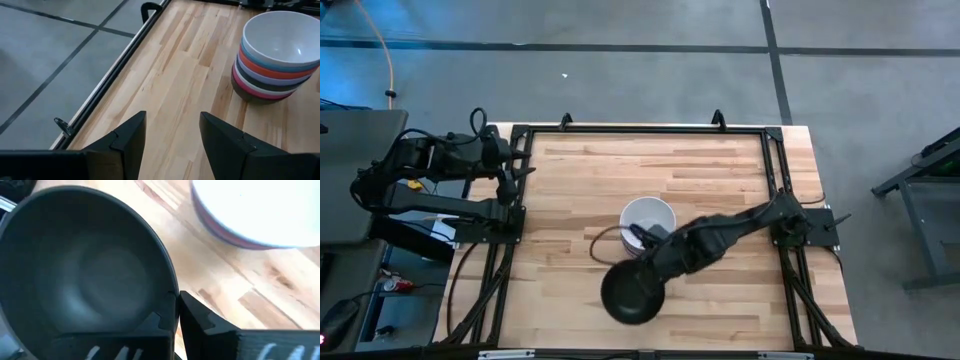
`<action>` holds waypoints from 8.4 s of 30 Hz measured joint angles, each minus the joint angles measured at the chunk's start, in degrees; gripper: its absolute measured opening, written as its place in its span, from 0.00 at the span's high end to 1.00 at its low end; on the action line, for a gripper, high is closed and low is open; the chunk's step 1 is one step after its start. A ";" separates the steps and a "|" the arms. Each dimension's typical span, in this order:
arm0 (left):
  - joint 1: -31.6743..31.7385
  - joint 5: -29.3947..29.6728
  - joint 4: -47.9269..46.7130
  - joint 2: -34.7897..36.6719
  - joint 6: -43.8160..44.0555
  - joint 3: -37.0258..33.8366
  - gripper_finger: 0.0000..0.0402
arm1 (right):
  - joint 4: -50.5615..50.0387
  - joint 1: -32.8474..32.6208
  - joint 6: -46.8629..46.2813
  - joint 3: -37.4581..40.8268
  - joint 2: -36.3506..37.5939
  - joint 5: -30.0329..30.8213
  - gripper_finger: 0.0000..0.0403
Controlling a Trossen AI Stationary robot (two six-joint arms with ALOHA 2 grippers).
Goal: Nest bowls inside each other
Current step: Stack the black bowl on top of the white bowl, then return to Home Position
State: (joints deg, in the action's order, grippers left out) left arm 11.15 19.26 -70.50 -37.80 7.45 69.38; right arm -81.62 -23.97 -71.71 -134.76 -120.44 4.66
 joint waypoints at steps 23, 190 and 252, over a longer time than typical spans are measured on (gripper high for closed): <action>0.07 3.42 4.84 1.38 -3.48 -13.53 0.57 | -5.50 14.83 16.65 -0.24 4.95 -9.85 1.00; -1.71 -18.53 119.28 11.96 -13.37 -68.81 0.57 | 8.34 -1.83 87.00 13.77 48.50 13.80 0.67; -7.58 -4.48 84.84 37.55 -22.48 -68.63 0.57 | 6.99 -1.83 87.24 13.79 48.41 11.40 0.67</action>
State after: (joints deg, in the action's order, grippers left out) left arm 3.57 14.79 14.34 -0.25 -15.03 0.75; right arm -74.63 -25.80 15.53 -120.97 -72.03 16.05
